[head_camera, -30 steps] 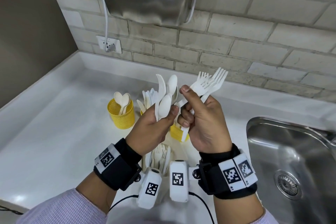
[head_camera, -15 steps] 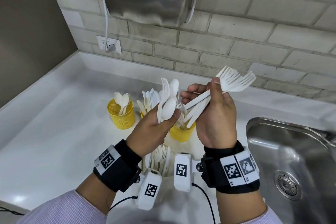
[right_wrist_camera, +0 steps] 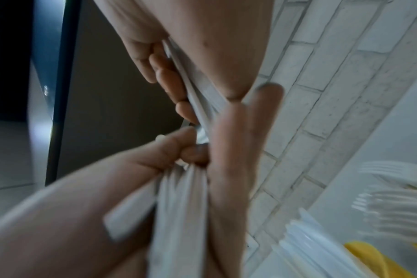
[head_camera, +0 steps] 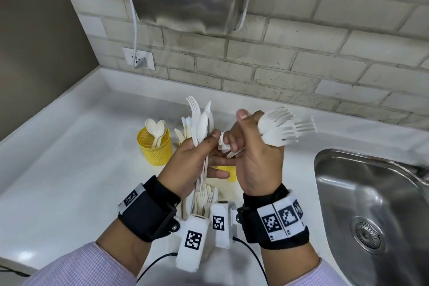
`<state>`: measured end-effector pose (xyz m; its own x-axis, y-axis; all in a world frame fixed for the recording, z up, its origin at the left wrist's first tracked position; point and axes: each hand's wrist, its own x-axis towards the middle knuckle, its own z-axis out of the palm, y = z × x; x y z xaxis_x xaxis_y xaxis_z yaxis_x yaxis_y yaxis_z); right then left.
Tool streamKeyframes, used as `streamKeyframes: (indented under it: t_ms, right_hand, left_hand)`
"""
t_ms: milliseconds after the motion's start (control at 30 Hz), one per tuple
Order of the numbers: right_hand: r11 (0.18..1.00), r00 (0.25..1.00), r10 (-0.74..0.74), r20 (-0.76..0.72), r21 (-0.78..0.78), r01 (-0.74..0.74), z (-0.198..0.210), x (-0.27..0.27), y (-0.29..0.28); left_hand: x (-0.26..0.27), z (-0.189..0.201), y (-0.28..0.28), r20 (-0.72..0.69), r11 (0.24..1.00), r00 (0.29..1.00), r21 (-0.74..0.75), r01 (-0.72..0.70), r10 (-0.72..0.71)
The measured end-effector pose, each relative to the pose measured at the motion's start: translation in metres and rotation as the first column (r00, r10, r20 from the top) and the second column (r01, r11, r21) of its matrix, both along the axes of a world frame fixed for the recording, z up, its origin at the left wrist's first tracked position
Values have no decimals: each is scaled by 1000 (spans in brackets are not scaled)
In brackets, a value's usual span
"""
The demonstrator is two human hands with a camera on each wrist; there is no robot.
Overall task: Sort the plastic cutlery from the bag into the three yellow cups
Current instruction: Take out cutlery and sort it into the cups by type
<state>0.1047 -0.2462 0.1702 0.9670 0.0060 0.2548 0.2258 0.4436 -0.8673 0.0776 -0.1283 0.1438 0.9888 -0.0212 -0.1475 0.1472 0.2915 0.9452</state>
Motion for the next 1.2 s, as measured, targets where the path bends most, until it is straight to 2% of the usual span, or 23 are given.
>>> streamKeyframes:
  t_ms: [67,233,300,367,467,533,567,667,900,1067,1200]
  right_hand:
    - [1000,1000,8,-8,-20,-8,-4,-1,0]
    - [993,994,11,104,-116,1,-3,-2,-3]
    - [986,994,0,106,-164,17,-2,-3,-3]
    - [986,998,-8,66,-164,18,-1,-3,-3]
    - [995,1000,-25,-1,-92,25,3,2,-6]
    - [985,998,-35,53,-164,44,9,7,-11]
    - [971,996,-27,89,-235,47,11,9,-14]
    - [910,992,41,117,-414,11,19,12,-20]
    - [817,991,107,83,-576,-40,25,7,-23]
    - [799,987,149,60,-595,-84,22,7,-22]
    - [846,980,179,81,-521,-112,22,6,-21]
  left_hand:
    - [0,1,-2,-23,999,1000,-37,-9,8]
    - [0,-1,0,-75,990,997,-143,-15,4]
    - [-1,1,1,-65,991,998,-133,-14,6]
    - [-1,-1,2,-55,998,998,-57,7,-10]
    - [-3,-1,3,0,978,1000,205,20,-20]
    - [-3,-5,3,77,914,997,405,-7,-26]
    - [-3,-6,2,108,898,994,438,-31,-18]
    - [-3,-9,0,210,862,978,495,-108,2]
    - [-4,-8,0,319,781,948,591,-201,3]
    - [-4,-13,3,325,730,942,624,-281,84]
    - [-1,-12,5,347,699,933,645,-310,93]
